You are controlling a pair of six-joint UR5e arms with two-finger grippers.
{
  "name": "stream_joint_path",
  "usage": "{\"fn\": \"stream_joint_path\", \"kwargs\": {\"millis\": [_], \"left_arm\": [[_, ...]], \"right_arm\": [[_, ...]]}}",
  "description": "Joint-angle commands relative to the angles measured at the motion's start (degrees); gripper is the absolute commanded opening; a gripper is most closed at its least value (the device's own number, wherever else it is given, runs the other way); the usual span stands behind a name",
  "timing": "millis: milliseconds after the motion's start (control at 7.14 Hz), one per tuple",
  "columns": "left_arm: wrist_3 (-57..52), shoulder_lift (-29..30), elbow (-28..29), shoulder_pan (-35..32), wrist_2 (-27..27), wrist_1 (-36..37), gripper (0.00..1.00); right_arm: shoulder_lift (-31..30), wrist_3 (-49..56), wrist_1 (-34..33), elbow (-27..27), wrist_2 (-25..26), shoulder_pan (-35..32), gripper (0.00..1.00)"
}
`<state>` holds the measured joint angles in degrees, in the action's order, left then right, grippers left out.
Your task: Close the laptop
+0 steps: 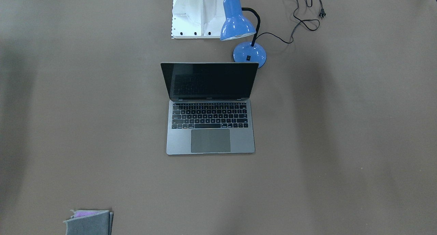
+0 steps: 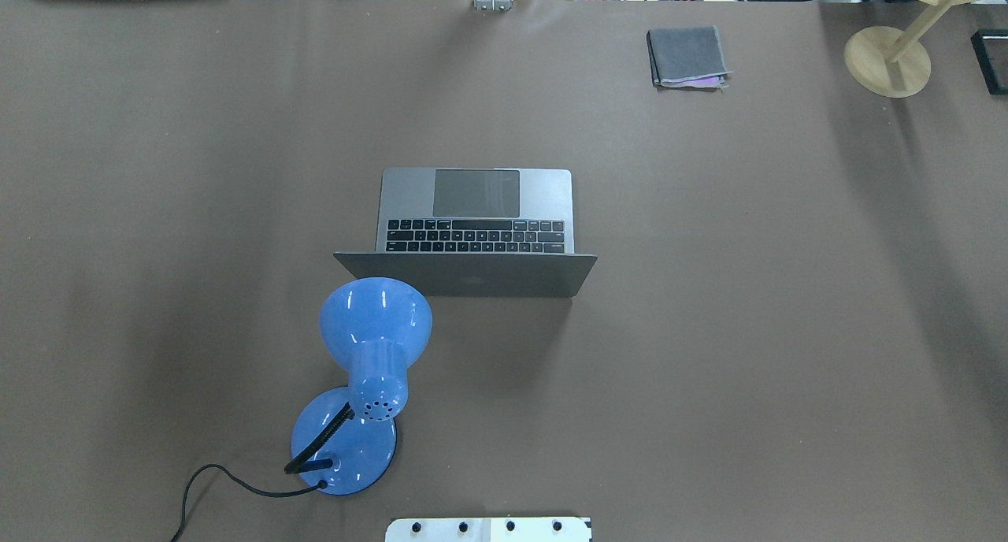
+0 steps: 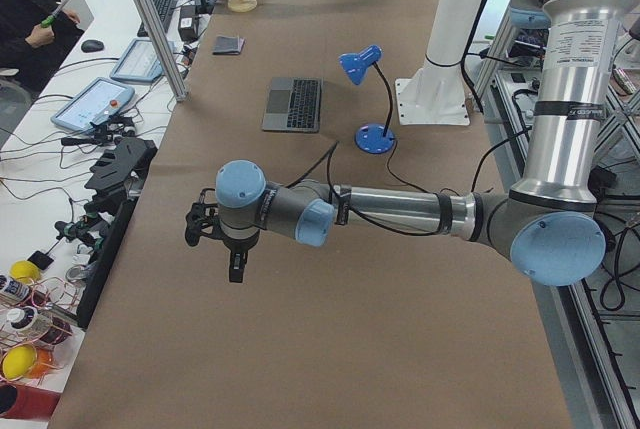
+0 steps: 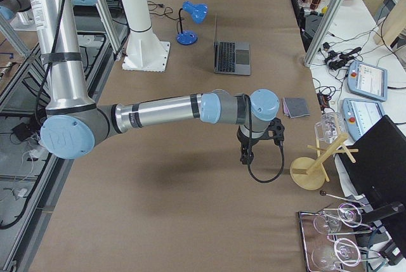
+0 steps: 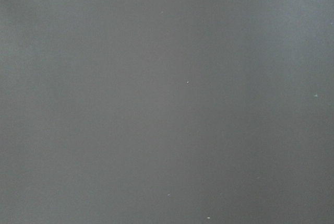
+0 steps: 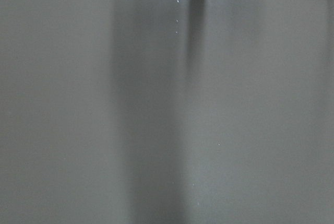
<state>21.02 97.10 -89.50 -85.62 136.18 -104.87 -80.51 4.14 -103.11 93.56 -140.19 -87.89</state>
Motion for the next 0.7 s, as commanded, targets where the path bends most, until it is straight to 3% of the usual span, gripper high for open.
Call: {"fn": "stream_joint_path", "kwargs": {"millis": [0, 140, 280, 560], "left_arm": [[16.8, 4.7, -3.7, 9.5, 2.8, -2.4, 0.97], [25.6, 5.1, -5.1, 15.2, 2.2, -7.8, 0.91], [33.3, 7.0, -5.0, 18.4, 2.2, -12.6, 0.75], [36.9, 7.3, -6.3, 21.6, 2.4, -14.2, 0.28]], "right_arm": [[4.7, -2.9, -0.1, -2.0, -1.4, 2.3, 0.94], [5.9, -9.3, 0.1, -1.3, -5.1, 3.8, 0.85], [6.8, -16.0, 2.4, -0.7, -8.1, 6.2, 0.77], [5.6, -32.2, 14.4, 0.2, -9.2, 11.6, 0.41]]}}
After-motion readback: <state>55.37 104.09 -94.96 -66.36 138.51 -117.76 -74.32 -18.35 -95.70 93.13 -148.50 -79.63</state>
